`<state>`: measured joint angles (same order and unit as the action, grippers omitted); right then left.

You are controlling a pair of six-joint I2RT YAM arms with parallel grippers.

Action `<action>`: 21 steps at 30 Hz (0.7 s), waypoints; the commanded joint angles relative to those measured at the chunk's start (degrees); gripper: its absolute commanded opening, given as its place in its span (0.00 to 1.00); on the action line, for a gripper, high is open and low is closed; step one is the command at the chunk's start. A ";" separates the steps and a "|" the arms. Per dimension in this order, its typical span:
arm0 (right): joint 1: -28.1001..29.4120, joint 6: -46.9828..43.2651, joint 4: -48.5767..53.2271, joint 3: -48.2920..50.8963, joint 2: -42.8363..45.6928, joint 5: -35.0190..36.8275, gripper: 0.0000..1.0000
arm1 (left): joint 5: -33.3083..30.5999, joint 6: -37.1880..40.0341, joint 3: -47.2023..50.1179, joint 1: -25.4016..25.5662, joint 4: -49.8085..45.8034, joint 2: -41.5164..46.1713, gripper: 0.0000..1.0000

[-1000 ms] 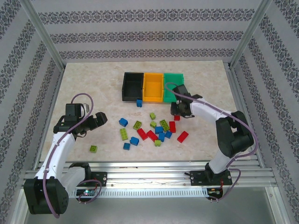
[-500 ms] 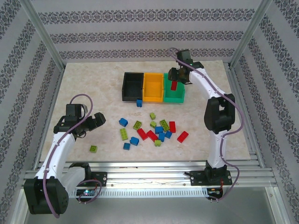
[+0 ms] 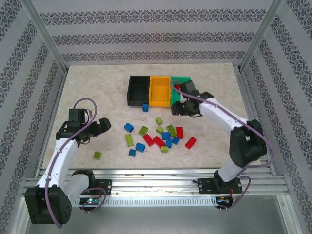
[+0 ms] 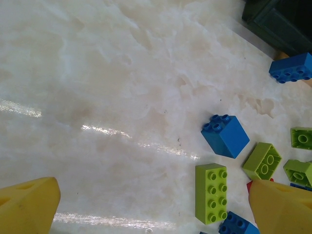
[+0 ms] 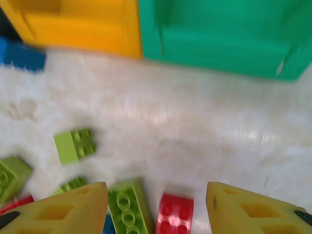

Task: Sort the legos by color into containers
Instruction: Move the lego to the center of the table.

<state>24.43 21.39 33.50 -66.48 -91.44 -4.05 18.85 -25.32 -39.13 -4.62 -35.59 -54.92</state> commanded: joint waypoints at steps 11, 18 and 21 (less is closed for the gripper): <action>3.61 6.39 -5.28 16.45 2.70 3.66 0.56 | -7.85 -1.88 0.16 -1.00 -1.47 4.16 0.99; 5.19 6.45 -4.42 12.38 -2.04 3.90 0.56 | -9.55 -3.87 3.37 -0.97 1.76 8.78 0.99; 5.54 7.15 -4.40 11.76 -4.16 3.39 0.56 | -7.63 -4.08 4.24 -1.00 3.19 9.51 0.99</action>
<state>29.17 27.14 28.77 -53.87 -93.23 -1.93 10.41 -27.99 -35.97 -4.99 -34.92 -46.30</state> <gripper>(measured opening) 0.560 0.994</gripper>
